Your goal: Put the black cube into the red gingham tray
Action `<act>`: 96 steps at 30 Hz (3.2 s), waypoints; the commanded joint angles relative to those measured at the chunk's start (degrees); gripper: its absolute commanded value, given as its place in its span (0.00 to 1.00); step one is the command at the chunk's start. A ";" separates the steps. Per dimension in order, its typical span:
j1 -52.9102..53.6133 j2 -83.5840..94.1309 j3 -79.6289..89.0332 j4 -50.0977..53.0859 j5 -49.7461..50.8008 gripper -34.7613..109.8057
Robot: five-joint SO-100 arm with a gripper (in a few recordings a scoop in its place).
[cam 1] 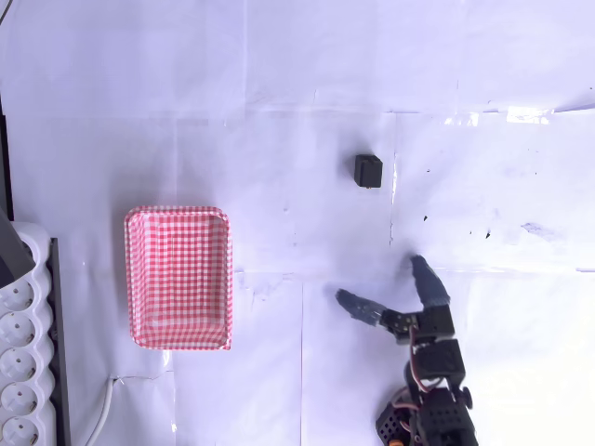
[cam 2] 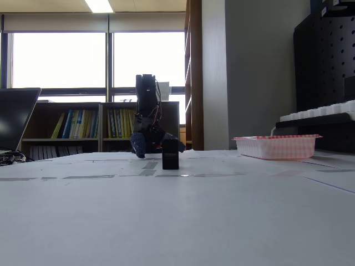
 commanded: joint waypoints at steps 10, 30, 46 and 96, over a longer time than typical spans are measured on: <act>-2.11 21.97 18.54 -11.51 0.18 0.64; -4.92 34.01 36.74 -11.51 1.14 0.64; -5.19 43.95 53.00 -11.25 0.44 0.64; -3.96 52.21 68.91 -7.65 -3.08 0.32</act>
